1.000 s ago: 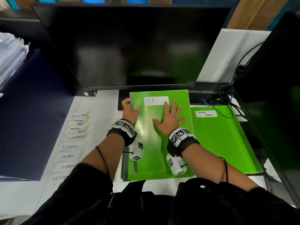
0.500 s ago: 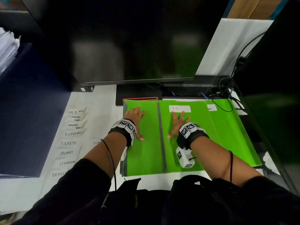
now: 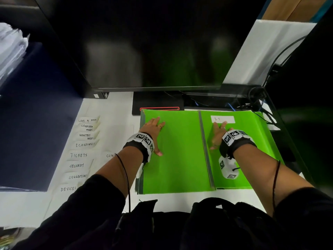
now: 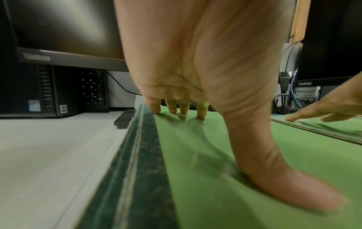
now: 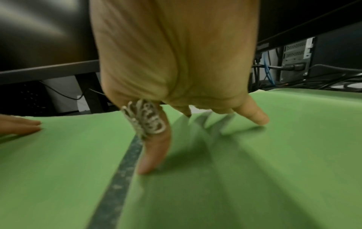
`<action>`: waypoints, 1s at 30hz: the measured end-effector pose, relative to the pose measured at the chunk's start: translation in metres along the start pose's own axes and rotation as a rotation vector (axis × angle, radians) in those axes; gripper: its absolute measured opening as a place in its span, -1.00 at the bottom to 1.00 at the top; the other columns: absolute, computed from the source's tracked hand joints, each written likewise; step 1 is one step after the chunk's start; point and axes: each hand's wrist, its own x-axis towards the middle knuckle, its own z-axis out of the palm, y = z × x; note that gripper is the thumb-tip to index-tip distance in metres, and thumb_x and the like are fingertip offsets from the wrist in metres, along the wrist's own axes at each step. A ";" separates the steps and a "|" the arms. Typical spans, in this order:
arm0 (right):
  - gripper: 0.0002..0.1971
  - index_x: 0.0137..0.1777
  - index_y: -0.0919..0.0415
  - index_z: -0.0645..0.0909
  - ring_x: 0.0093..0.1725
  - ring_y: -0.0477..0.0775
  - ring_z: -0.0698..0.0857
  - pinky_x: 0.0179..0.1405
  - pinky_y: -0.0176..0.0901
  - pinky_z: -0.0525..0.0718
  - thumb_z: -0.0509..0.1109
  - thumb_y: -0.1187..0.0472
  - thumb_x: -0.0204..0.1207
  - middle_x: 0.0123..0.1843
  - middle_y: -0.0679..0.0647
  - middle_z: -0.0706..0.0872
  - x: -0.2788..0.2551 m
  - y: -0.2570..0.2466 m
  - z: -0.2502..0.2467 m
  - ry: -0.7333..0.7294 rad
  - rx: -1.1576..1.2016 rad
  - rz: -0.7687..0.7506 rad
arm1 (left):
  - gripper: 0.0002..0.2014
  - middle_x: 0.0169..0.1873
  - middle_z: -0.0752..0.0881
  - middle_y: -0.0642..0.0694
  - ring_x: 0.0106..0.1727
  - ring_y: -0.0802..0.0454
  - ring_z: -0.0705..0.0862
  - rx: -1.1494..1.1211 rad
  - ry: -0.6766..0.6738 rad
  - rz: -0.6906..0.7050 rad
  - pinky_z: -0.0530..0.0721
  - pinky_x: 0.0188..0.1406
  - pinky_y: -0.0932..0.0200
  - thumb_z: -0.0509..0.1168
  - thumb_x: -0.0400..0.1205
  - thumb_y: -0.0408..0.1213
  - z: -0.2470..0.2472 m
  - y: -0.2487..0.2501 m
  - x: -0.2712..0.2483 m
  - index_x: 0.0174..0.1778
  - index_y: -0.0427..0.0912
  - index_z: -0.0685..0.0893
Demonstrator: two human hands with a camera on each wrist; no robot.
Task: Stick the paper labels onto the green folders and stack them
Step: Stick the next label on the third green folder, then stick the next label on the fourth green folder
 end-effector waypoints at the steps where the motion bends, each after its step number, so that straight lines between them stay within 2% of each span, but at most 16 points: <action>1: 0.22 0.62 0.07 -0.46 0.62 0.48 -0.18 0.59 0.39 0.00 0.53 -0.08 0.37 0.63 0.30 -0.45 0.001 -0.005 0.001 0.019 0.028 -0.019 | 0.37 0.66 -0.22 -0.18 0.67 -0.19 -0.17 0.003 -0.003 0.001 -0.03 0.67 -0.11 0.63 0.12 0.14 0.000 0.001 0.000 0.67 -0.09 -0.14; 4: 0.19 0.61 -0.02 -0.46 0.64 0.39 -0.23 0.54 0.42 -0.26 0.43 -0.29 0.35 0.61 0.33 -0.46 0.003 -0.016 0.010 0.074 0.105 -0.126 | 0.37 0.65 -0.23 -0.18 0.67 -0.20 -0.18 0.006 -0.010 0.000 -0.04 0.67 -0.11 0.63 0.13 0.14 -0.001 0.001 -0.001 0.67 -0.09 -0.16; 8: 0.05 0.62 -0.11 -0.40 0.63 0.44 -0.23 0.50 0.45 -0.32 0.34 -0.28 0.44 0.61 0.38 -0.45 0.011 -0.014 0.024 0.111 0.069 -0.164 | 0.35 0.66 -0.23 -0.17 0.67 -0.19 -0.19 -0.007 -0.009 0.007 -0.05 0.67 -0.11 0.63 0.15 0.13 -0.002 0.000 -0.003 0.67 -0.09 -0.16; 13: -0.20 0.64 -0.07 -0.34 0.64 0.46 -0.15 0.52 0.46 -0.26 0.13 -0.19 0.63 0.62 0.40 -0.40 0.013 0.008 0.022 0.125 0.061 -0.121 | 0.35 0.66 -0.22 -0.16 0.67 -0.18 -0.18 -0.008 0.000 0.010 -0.03 0.66 -0.12 0.63 0.15 0.13 -0.001 -0.001 -0.002 0.67 -0.08 -0.15; 17: -0.27 0.64 -0.07 -0.35 0.64 0.43 -0.12 0.56 0.42 -0.24 0.06 -0.14 0.67 0.63 0.38 -0.39 0.005 0.019 0.021 0.139 -0.012 -0.052 | 0.34 0.66 -0.22 -0.16 0.67 -0.18 -0.18 -0.005 0.000 0.006 -0.03 0.66 -0.12 0.62 0.15 0.12 -0.001 -0.001 -0.003 0.67 -0.09 -0.15; 20: -0.32 0.68 -0.03 -0.18 0.65 0.42 -0.13 0.57 0.46 -0.18 0.05 -0.14 0.67 0.66 0.37 -0.27 0.000 0.005 0.018 0.205 0.123 -0.060 | 0.35 0.66 -0.21 -0.17 0.67 -0.19 -0.18 -0.026 0.005 0.009 -0.05 0.66 -0.13 0.63 0.14 0.13 -0.002 -0.001 -0.003 0.67 -0.10 -0.14; 23: -0.36 0.67 0.02 0.02 0.65 0.42 -0.16 0.53 0.54 -0.02 0.15 -0.07 0.65 0.70 0.23 -0.13 -0.013 -0.028 0.009 0.350 0.317 -0.115 | 0.35 0.66 -0.18 -0.17 0.67 -0.20 -0.17 -0.059 0.049 0.036 -0.06 0.66 -0.14 0.62 0.12 0.18 0.001 -0.004 -0.006 0.68 -0.07 -0.10; 27: -0.47 0.57 0.12 0.30 0.67 0.30 -0.01 0.63 0.27 0.06 0.27 0.06 0.63 0.68 0.21 0.09 -0.028 -0.087 0.005 0.509 0.359 -0.387 | 0.23 0.65 -0.02 -0.13 0.66 -0.17 -0.07 -0.284 0.204 0.057 0.03 0.66 -0.12 0.61 0.15 0.16 0.005 -0.017 -0.022 0.66 -0.01 0.06; 30: -0.54 0.50 0.19 0.41 0.62 0.23 0.17 0.64 0.02 0.14 0.30 0.20 0.60 0.60 0.24 0.29 -0.036 -0.127 0.010 0.521 0.397 -0.547 | -0.03 0.58 0.16 -0.16 0.61 -0.15 0.07 -0.491 0.331 0.031 0.10 0.64 0.00 0.59 0.30 0.01 -0.001 -0.039 -0.040 0.59 -0.04 0.26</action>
